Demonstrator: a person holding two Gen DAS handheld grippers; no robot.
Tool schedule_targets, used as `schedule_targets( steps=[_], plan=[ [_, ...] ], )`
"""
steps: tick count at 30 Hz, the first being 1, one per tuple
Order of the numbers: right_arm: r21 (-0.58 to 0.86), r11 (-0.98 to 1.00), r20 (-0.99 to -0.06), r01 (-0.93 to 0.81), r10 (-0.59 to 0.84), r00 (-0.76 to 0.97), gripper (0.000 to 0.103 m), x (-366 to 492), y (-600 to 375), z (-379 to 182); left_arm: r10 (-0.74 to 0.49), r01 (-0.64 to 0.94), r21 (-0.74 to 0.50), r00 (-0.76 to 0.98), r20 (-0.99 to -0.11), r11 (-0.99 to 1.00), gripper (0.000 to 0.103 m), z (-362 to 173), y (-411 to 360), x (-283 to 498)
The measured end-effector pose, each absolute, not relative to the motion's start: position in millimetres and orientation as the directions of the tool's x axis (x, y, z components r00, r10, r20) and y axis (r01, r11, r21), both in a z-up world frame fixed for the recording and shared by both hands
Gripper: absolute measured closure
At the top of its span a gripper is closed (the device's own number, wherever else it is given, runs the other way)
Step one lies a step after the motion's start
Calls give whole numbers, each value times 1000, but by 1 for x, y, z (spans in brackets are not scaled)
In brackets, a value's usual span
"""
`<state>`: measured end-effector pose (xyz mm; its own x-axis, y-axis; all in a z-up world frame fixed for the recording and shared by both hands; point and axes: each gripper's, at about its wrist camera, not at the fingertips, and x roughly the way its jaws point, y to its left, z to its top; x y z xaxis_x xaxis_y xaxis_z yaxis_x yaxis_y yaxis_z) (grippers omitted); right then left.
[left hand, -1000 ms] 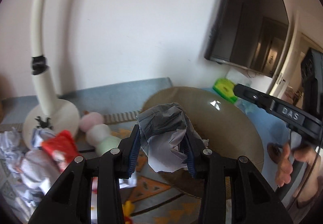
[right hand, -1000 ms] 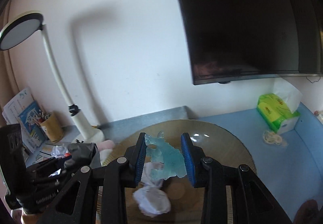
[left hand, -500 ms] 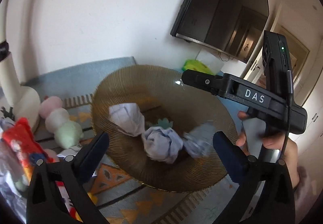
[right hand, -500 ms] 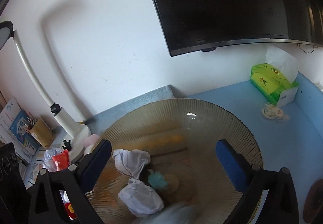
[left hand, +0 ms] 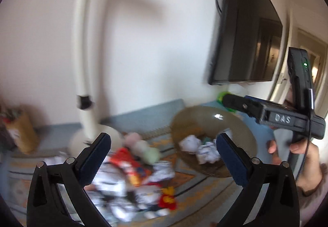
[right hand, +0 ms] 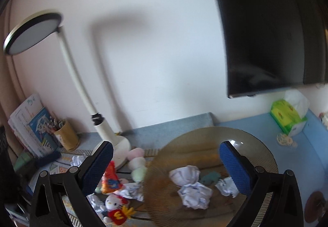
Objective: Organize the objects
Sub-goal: 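Carry both held items to the basket and open both tools, then grasp the plaid cloth bow with the left tool while the right grasps the Hello Kitty plush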
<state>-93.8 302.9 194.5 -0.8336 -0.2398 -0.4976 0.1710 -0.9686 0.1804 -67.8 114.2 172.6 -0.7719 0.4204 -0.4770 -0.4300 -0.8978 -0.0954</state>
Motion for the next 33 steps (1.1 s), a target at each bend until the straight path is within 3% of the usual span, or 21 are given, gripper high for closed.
schedule_targets(
  steps=[4, 7, 14, 17, 24, 33],
  plan=[
    [116, -965, -508, 236, -261, -821, 0, -79, 254, 193, 297, -349, 8, -812, -503, -937, 1, 174, 79, -55],
    [95, -953, -551, 289, -292, -782, 0, -69, 219, 170, 226, -292, 38, -810, -542, -956, 0, 143, 45, -44],
    [19, -931, -690, 364, -276, -669, 0, -48, 161, 76, 221, -214, -104, -653, -725, -971, 1, 30, -6, -41],
    [-6, -928, -732, 373, -250, -633, 0, -47, 150, 46, 210, -216, -94, -612, -762, -972, 1, 8, -4, -43],
    [-69, -929, -760, 363, -187, -622, 0, -60, 144, 21, 161, -281, 6, -566, -809, -960, 1, -4, 28, -57],
    [33, -943, -797, 332, -225, -560, 0, -91, 156, 6, 132, -215, -7, -575, -808, -977, 0, -3, 25, -82]
  ],
)
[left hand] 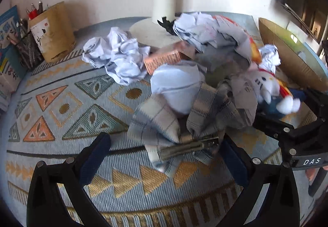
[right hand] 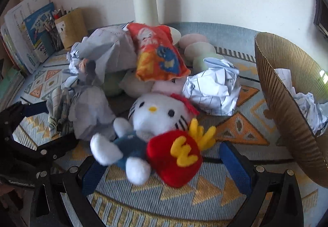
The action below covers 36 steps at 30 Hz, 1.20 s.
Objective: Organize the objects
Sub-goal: 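Grasp the plaid cloth bow with the left tool while the right grasps the Hello Kitty plush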
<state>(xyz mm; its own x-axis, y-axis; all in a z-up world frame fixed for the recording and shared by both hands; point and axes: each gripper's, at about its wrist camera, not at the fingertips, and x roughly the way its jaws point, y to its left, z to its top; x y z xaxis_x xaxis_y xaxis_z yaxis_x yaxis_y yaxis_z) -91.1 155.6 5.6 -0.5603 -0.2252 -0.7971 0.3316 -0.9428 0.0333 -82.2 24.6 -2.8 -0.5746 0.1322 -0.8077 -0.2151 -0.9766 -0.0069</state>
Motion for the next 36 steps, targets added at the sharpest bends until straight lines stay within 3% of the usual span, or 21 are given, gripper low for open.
schedule_targets(
  steps=[21, 23, 24, 25, 26, 27, 29, 33, 36],
  plan=[
    [10, -943, -804, 332, -205, -559, 0, -97, 151, 3, 125, -210, -1, -576, -807, -978, 0, -2, 32, -76],
    [7, -945, -800, 328, -202, -566, 5, -96, 152, 5, 131, -215, -5, -577, -806, -977, 1, -2, 32, -75],
    [10, -946, -792, 324, -205, -575, 19, -95, 153, 7, 138, -223, -7, -580, -803, -975, 10, -1, 34, -73],
    [24, -944, -779, 328, -223, -585, 43, -93, 155, 10, 155, -241, -10, -589, -793, -971, 22, 2, 36, -70],
    [66, -931, -760, 360, -280, -586, 51, -90, 158, 13, 191, -281, -18, -603, -775, -960, 51, 6, 40, -64],
    [106, -915, -743, 389, -333, -581, 51, -88, 160, 16, 230, -320, -34, -601, -766, -947, 56, 8, 43, -60],
    [156, -901, -717, 405, -385, -581, 51, -86, 166, 20, 267, -367, -26, -625, -734, -930, 56, 15, 50, -49],
    [257, -849, -579, 461, -517, -630, 51, -67, 187, 38, 268, -359, 7, -709, -652, -933, 56, 29, 49, -28],
    [254, -825, -491, 504, -560, -668, 51, -49, 186, 50, 283, -341, -10, -761, -584, -940, 56, 39, 38, -16]
  ],
)
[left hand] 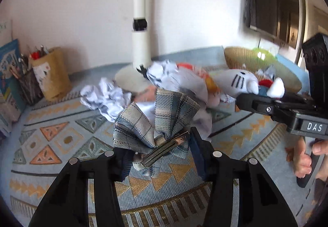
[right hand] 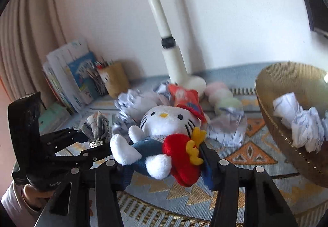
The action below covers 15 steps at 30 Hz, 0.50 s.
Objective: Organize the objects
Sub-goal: 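Grasp the plaid cloth bow with the left tool while the right grasps the Hello Kitty plush, then drop the plaid bow and Hello Kitty plush into the basket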
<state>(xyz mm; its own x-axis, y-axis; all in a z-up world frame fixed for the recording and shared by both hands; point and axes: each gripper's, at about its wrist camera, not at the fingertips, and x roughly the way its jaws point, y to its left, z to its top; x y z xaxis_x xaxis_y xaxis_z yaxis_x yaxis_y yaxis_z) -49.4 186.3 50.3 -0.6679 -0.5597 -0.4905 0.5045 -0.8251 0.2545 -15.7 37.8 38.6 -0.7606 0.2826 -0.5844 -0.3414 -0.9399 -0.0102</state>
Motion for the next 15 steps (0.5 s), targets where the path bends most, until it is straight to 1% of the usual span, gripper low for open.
schedule_targets(
  steps=[2, 6, 12, 15],
  plan=[
    [222, -833, -480, 506, -545, -687, 50, -44, 182, 54, 282, -320, -36, -772, -570, -947, 56, 42, 35, -14],
    [156, -839, -503, 522, -522, -689, 50, -36, 170, 57, 265, -293, -45, -776, -572, -955, 56, 39, 20, -27],
    [100, -826, -511, 555, -522, -684, 50, -33, 157, 53, 250, -288, -20, -792, -556, -958, 56, 42, 22, -23],
    [89, -827, -497, 556, -520, -695, 50, -28, 157, 53, 235, -290, 20, -814, -531, -957, 56, 44, 26, -16]
  ],
)
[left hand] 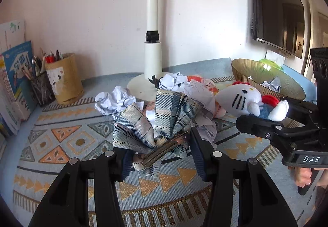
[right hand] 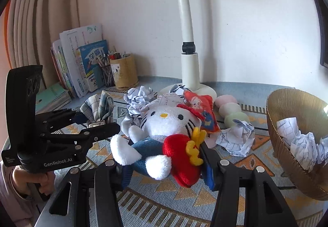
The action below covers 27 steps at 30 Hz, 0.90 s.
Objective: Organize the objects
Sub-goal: 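Drop the plaid bow and Hello Kitty plush into the basket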
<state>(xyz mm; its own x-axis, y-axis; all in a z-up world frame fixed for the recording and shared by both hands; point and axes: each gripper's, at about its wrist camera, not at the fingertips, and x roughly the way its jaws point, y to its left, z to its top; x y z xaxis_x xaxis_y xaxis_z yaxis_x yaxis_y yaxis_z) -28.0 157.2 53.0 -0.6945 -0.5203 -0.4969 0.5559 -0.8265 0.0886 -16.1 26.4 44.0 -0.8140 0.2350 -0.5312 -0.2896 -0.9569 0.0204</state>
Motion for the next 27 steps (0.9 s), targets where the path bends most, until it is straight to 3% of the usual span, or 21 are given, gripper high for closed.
schedule_targets(
  steps=[2, 6, 9, 17, 21, 27],
  plan=[
    [85, -832, -484, 548, -515, -707, 50, -25, 158, 54, 217, -280, 46, -829, -516, -959, 56, 45, 28, -12],
    [138, -828, -450, 543, -541, -711, 50, -22, 170, 55, 281, -264, -111, -790, -545, -958, 56, 43, 16, -19],
    [171, -828, -445, 535, -549, -707, 50, -30, 185, 62, 255, -239, -103, -788, -560, -965, 57, 53, 29, -25],
    [149, -887, -367, 438, -461, -808, 50, -64, 260, 140, 412, -429, -68, -795, -445, -901, 56, 129, 129, -48],
    [195, -900, -351, 391, -436, -828, 49, -93, 305, 165, 476, -500, -74, -755, -451, -863, 56, 135, 181, -64],
    [139, -945, -408, 296, -327, -853, 49, -129, 341, 168, 524, -569, -70, -692, -497, -819, 56, 114, 235, -80]
  ],
)
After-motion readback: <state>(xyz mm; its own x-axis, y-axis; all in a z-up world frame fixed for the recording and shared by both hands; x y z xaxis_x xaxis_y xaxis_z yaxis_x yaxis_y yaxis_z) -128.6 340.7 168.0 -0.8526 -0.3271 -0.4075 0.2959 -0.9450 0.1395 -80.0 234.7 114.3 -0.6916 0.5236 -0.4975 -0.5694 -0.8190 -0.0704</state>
